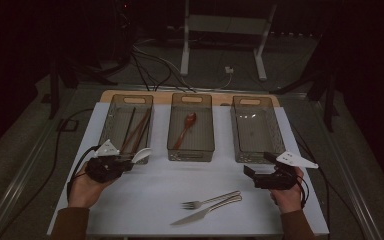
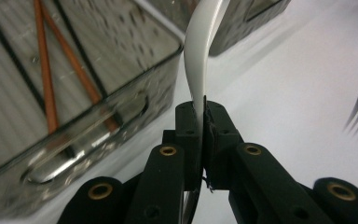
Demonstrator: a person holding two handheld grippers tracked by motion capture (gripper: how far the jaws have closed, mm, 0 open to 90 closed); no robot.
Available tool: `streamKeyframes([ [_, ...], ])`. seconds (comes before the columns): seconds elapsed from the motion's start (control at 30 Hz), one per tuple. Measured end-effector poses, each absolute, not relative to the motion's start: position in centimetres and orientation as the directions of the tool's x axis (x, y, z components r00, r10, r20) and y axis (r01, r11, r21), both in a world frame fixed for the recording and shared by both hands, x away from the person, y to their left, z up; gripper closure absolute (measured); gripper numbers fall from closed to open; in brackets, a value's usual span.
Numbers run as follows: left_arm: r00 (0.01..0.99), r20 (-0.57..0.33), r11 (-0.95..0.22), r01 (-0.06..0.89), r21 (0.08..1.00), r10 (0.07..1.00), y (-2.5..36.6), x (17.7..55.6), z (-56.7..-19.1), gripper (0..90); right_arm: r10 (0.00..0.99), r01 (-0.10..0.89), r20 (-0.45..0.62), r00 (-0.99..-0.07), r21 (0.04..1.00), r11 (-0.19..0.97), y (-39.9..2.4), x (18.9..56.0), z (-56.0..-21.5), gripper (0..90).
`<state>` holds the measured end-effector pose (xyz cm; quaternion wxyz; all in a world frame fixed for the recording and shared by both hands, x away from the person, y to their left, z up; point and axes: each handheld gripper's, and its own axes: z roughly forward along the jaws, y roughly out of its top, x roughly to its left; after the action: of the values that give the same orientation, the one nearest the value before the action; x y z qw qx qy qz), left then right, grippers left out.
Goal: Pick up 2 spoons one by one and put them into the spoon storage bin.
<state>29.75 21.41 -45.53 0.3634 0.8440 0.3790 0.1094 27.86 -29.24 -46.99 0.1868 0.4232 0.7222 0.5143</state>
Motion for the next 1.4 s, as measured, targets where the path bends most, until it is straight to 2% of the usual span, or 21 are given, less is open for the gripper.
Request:
streamKeyframes([
  [1.4, 0.71, -0.101, -0.412, 0.512, 0.753, 0.697, 14.3, 34.8, -41.8, 87.0, 0.804, 0.416, 0.166, -0.572, 0.903, 0.11, -29.3, 27.9, -47.0, 0.0],
])
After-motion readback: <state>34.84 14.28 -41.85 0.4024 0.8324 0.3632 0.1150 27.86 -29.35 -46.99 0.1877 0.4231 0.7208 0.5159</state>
